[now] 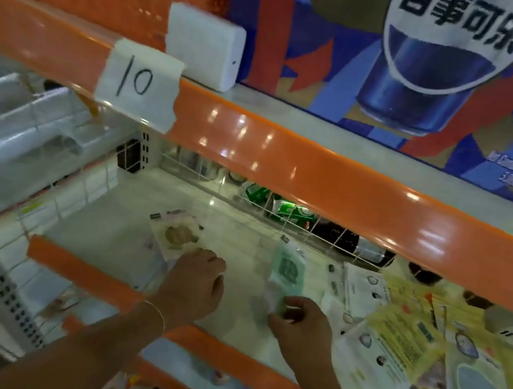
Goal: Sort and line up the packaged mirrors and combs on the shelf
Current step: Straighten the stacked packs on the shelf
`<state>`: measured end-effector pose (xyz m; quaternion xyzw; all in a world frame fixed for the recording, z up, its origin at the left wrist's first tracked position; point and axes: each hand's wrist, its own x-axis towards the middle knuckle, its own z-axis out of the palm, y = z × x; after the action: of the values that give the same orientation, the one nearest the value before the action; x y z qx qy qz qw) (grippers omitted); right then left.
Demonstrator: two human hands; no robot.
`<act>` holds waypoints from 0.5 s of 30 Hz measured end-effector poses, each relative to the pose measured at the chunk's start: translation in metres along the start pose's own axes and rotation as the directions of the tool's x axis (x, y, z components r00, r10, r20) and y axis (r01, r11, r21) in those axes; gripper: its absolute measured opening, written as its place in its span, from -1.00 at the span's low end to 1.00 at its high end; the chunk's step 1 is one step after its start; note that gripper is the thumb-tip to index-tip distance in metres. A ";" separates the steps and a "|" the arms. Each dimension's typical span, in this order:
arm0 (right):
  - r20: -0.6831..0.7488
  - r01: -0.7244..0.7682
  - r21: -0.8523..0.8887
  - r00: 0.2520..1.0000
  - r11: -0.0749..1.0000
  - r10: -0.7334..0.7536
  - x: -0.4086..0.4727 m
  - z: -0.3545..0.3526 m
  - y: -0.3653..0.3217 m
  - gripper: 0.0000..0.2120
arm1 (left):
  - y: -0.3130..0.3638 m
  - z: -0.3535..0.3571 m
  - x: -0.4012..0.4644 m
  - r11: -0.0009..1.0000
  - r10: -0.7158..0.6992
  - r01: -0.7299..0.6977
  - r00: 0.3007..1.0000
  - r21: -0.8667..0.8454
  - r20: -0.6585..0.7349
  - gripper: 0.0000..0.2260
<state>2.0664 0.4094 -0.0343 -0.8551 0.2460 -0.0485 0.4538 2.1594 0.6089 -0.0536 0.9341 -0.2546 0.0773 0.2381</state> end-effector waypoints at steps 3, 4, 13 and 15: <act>0.064 0.078 -0.067 0.995 0.995 -0.074 -0.001 0.029 -0.021 -0.62 | -0.024 -0.015 -0.008 0.990 -0.110 0.101 0.990 -0.097 -0.085 -0.70; 0.085 0.107 -0.095 0.991 0.990 -0.099 -0.002 0.039 -0.028 -0.60 | -0.033 -0.019 -0.012 0.984 -0.142 0.129 0.985 -0.120 -0.101 -0.73; 0.194 0.288 -0.233 0.950 0.929 -0.246 -0.008 0.108 -0.086 -0.68 | -0.083 -0.041 -0.025 0.934 -0.328 0.299 0.934 -0.198 -0.139 -0.93; 0.197 0.329 -0.253 0.938 0.910 -0.285 -0.007 0.116 -0.092 -0.72 | -0.087 -0.044 -0.025 0.930 -0.330 0.291 0.931 -0.226 -0.158 -0.92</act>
<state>2.1306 0.5424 -0.0270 -0.9401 0.0766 -0.0171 0.3317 2.1818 0.7072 -0.0567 0.9221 -0.0850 0.1031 0.3630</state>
